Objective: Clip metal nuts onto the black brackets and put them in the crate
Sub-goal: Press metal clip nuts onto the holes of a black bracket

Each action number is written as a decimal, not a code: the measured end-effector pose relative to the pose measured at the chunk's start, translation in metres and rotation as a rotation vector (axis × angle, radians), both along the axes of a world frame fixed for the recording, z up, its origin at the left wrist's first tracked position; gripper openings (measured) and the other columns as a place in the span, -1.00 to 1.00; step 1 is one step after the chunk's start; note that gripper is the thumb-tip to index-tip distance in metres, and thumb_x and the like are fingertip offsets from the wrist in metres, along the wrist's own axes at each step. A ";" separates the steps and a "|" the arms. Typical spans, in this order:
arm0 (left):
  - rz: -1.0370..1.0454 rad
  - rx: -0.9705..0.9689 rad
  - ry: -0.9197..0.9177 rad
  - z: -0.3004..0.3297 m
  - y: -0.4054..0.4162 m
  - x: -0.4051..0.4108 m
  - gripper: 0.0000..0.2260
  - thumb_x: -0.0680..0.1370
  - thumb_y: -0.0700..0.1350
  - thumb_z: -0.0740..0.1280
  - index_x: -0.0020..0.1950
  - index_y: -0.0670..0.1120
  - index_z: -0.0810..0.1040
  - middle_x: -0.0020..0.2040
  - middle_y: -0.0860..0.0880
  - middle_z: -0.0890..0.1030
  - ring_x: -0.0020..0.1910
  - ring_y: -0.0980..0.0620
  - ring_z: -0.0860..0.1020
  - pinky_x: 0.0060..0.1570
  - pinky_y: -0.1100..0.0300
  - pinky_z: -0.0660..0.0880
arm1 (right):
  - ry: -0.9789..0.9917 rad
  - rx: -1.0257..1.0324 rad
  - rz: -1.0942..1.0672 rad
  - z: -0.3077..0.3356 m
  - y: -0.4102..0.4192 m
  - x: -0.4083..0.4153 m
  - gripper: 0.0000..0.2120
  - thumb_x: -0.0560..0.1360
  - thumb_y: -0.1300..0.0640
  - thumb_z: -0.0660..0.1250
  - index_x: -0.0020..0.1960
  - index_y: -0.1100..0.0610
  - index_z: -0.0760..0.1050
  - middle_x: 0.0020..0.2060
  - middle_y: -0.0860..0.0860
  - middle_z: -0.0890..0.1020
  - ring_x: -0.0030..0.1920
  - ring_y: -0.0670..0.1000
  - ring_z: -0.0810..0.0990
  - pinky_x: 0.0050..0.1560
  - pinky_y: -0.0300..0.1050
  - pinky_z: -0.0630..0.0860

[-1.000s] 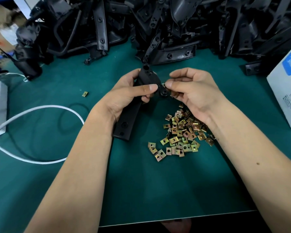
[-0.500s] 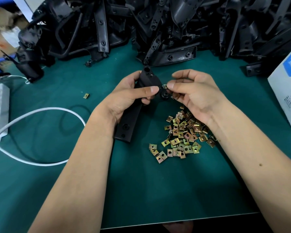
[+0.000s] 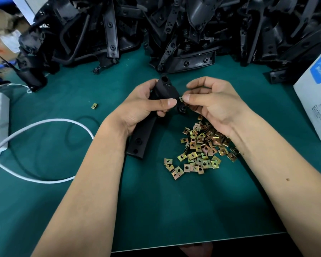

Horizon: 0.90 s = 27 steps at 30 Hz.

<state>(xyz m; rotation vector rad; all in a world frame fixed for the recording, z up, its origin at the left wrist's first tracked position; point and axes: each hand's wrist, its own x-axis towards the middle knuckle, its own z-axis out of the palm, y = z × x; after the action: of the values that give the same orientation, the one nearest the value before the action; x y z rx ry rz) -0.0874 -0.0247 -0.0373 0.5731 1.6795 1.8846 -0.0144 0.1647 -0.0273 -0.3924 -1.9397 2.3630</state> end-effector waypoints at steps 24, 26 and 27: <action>0.066 -0.033 0.105 -0.002 0.007 0.002 -0.69 0.46 -0.28 0.53 0.10 -0.20 0.47 -0.19 0.00 0.62 -0.33 0.13 0.51 -0.33 0.28 0.47 | 0.103 0.475 0.124 -0.001 0.009 -0.001 -0.90 0.52 0.23 0.49 -0.17 0.20 0.71 -0.22 0.25 0.66 -0.27 0.02 0.55 -0.13 -0.08 0.49; 0.055 0.017 0.066 -0.001 0.006 0.002 -0.71 0.47 -0.29 0.52 0.07 -0.18 0.47 -0.21 -0.01 0.60 -0.33 0.10 0.49 -0.34 0.29 0.45 | 0.137 0.426 0.159 0.001 0.011 0.000 -0.86 0.57 0.20 0.44 -0.13 0.23 0.71 -0.22 0.27 0.65 -0.24 0.04 0.55 -0.16 -0.08 0.46; 0.047 0.055 0.028 0.000 0.006 0.001 -0.74 0.48 -0.30 0.48 0.05 -0.18 0.46 -0.21 -0.02 0.58 -0.33 0.09 0.47 -0.36 0.29 0.42 | 0.151 0.401 0.172 0.002 0.012 -0.001 -0.83 0.60 0.18 0.41 -0.09 0.23 0.71 -0.22 0.26 0.66 -0.25 0.04 0.55 -0.20 -0.11 0.44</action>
<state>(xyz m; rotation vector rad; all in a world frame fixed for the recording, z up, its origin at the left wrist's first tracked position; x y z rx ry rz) -0.0862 -0.0192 -0.0376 0.5887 1.6772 1.9698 -0.0149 0.1771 -0.0253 -0.0215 -2.3750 1.9442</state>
